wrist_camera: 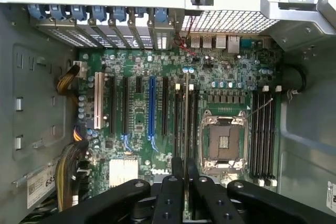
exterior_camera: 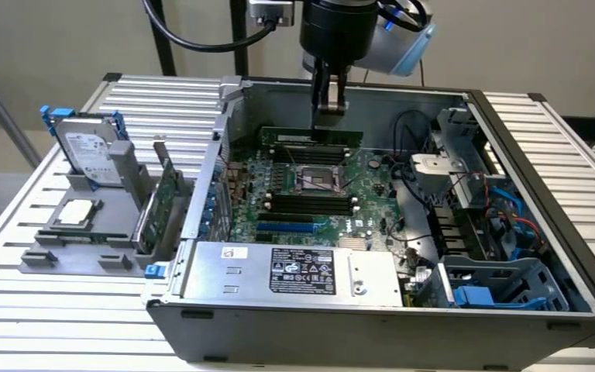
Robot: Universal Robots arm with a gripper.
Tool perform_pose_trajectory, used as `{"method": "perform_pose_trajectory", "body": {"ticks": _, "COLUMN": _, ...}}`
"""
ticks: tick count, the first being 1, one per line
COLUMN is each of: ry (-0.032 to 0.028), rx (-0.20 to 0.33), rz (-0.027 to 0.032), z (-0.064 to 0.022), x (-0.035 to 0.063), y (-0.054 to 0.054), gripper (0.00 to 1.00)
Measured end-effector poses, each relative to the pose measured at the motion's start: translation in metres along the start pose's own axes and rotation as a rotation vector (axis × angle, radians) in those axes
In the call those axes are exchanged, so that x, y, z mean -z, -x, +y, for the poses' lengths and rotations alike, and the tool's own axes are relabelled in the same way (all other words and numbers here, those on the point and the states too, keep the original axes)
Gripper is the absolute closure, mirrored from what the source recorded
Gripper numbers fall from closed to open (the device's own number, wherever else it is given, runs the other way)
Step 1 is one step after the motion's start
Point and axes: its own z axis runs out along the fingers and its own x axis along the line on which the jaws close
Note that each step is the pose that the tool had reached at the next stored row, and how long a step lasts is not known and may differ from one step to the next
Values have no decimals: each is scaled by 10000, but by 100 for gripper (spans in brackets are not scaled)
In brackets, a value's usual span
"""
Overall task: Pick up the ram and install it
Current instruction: 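Insert the ram into the slot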
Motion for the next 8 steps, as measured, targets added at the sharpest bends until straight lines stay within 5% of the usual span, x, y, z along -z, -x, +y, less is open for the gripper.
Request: {"method": "perform_pose_trajectory", "body": {"ticks": 8, "ry": 0, "rx": 0, "rz": 0, "z": 0, "x": 0, "y": 0, "gripper": 100}}
